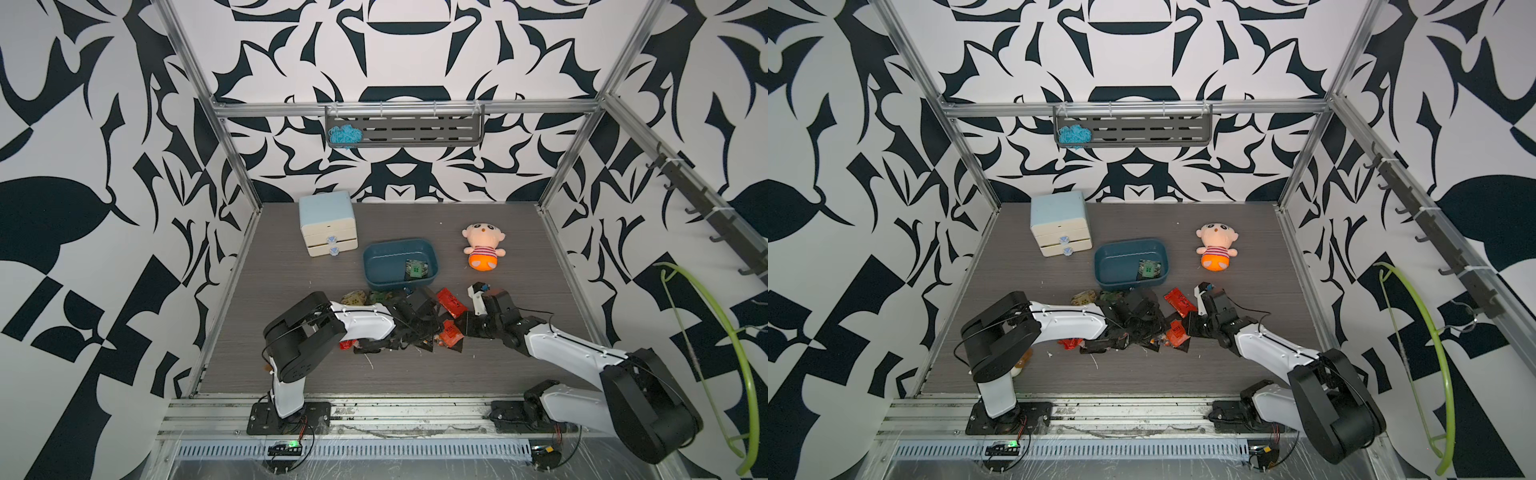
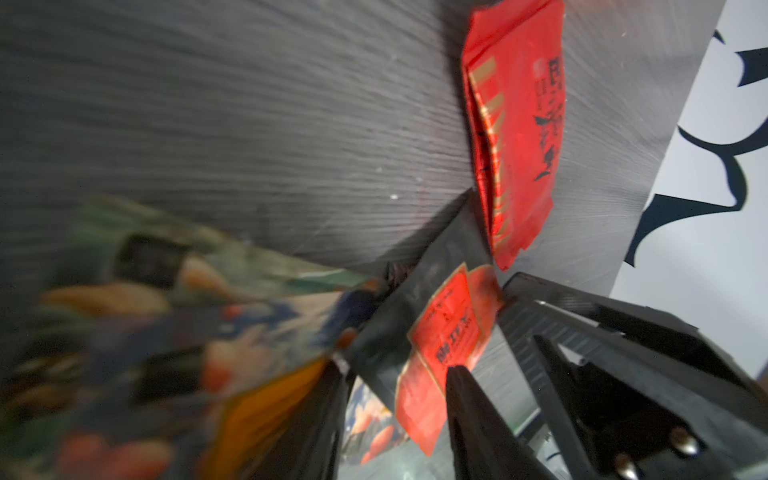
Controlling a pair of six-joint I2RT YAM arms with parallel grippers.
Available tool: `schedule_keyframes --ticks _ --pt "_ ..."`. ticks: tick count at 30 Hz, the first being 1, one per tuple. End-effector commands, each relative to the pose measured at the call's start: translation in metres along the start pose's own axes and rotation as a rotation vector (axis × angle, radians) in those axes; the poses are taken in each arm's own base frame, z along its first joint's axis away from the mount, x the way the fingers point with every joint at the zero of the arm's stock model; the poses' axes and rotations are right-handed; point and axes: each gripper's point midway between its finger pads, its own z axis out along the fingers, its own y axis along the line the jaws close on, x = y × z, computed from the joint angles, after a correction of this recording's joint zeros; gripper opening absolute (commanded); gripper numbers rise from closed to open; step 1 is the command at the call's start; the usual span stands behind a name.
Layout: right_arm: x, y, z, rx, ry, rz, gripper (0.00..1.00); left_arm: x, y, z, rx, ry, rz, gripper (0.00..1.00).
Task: Put the tea bags into the storage box
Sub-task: Pick up the tea bag from the center of the board.
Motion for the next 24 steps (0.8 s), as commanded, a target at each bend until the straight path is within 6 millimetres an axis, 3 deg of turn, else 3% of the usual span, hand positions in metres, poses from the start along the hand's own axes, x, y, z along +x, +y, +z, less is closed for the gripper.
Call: schedule_keyframes --ticks 1,13,24 --pt "-0.010 0.010 -0.002 -0.013 -0.011 -0.025 0.27 -0.004 0.000 0.007 -0.010 0.005 -0.012 0.44" --pt "-0.006 0.007 0.006 0.017 0.031 -0.022 0.23 -0.018 -0.003 0.006 0.015 -0.032 -0.053 0.41" --pt "-0.003 0.010 0.010 0.036 0.050 -0.048 0.20 -0.021 -0.019 0.011 0.081 -0.027 -0.086 0.35"
